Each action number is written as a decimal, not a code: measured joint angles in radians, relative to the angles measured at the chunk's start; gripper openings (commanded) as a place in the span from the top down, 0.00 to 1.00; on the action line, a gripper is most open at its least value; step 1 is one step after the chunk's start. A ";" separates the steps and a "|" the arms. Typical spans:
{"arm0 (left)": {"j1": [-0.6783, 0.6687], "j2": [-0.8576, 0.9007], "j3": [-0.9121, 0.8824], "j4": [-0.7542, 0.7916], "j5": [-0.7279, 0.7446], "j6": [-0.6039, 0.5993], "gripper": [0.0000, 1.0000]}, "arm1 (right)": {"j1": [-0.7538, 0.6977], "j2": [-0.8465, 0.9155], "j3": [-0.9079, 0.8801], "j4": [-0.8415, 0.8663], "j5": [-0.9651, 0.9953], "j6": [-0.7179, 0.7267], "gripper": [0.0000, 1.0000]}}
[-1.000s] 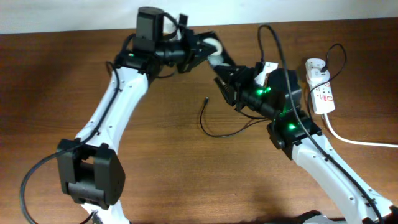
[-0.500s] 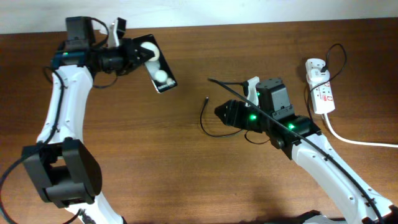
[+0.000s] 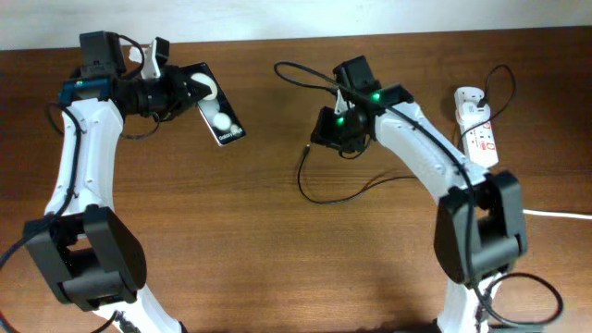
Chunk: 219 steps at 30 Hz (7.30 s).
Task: Plug charger to phone and switch on socket
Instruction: 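Bring the held connector toward the phone's bottom port, then push the connector into the phone's port, holding the phone steady, then lower the plugged phone onto the table with the left gripper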
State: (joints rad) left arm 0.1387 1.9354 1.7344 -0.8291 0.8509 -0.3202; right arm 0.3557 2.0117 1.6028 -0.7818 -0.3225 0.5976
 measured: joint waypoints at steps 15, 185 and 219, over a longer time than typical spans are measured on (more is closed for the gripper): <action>0.000 0.000 0.000 -0.020 0.000 0.000 1.00 | 0.074 0.195 0.002 0.110 0.061 0.079 0.66; -0.185 0.000 -0.122 0.015 -0.037 0.102 1.00 | 0.123 -0.599 -0.470 0.314 -0.297 -0.168 0.64; -0.245 0.154 0.048 -0.158 -0.074 0.197 1.00 | 0.123 -0.599 -0.470 0.295 -0.294 -0.176 0.63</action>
State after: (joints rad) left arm -0.1059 2.0892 1.7821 -0.9874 0.7765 -0.1230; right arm 0.4786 1.4132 1.1332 -0.4866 -0.6170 0.4217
